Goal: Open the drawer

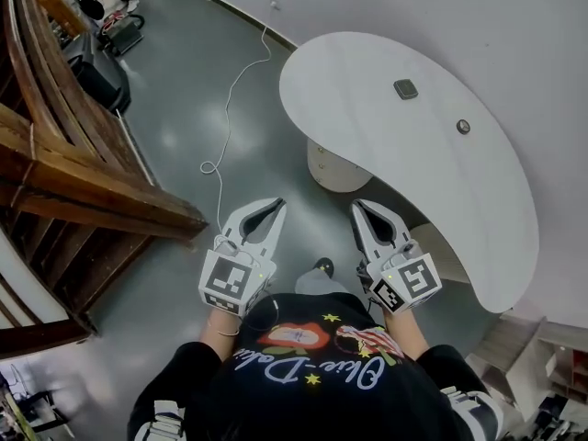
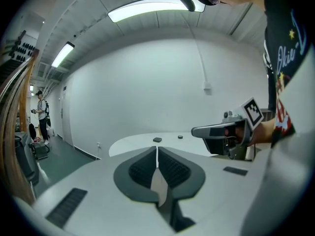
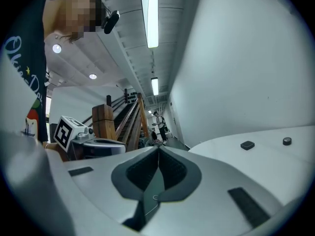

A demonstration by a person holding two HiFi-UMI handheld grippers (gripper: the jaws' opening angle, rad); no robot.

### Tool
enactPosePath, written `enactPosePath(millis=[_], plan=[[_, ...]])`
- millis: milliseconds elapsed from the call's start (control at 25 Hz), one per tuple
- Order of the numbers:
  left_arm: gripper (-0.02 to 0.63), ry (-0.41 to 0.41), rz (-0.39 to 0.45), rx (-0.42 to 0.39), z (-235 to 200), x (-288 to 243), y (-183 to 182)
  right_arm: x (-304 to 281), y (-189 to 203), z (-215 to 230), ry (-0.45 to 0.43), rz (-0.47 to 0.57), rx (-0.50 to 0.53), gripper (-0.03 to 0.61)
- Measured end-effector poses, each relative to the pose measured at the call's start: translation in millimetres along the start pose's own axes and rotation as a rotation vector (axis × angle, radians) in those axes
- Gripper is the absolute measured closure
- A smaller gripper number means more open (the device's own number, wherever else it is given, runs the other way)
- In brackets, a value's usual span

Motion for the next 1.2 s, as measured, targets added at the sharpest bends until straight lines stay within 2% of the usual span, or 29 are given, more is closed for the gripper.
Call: enactPosePath(millis=[440, 680, 840, 1080, 1200], plan=[[0.607, 0.005, -0.075, 0.029, -23, -67, 37, -30, 47, 43, 0.057, -0.090, -0.050, 0.577], [0.607, 0.006, -0.123, 0.044, -55, -102, 74, -58, 80, 50, 0.060, -0.148, -0.069, 0.577], [0.607, 0.010, -0.148, 0.057, -77, -127, 105, -79, 111, 54, 0.113, -0.188, -0.084, 0.577], [0.606, 0.018, -0.178, 0.078, -97, -163, 146, -102, 153, 55, 0.141, -0.232, -0.085, 0.577], [0.606, -0.003, -0.189, 0.090, -104, -182, 171, -105, 174, 59, 0.153, -0.258, -0.101, 0.577]])
Point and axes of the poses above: the fingertips, and each gripper's own axes: x backward along the fingers, z to its right, y out of its underside, the point moved 6 cm from there along x, backward along the fingers, and after that the axes turned 8 degrees about x, right-handed, at the moved point
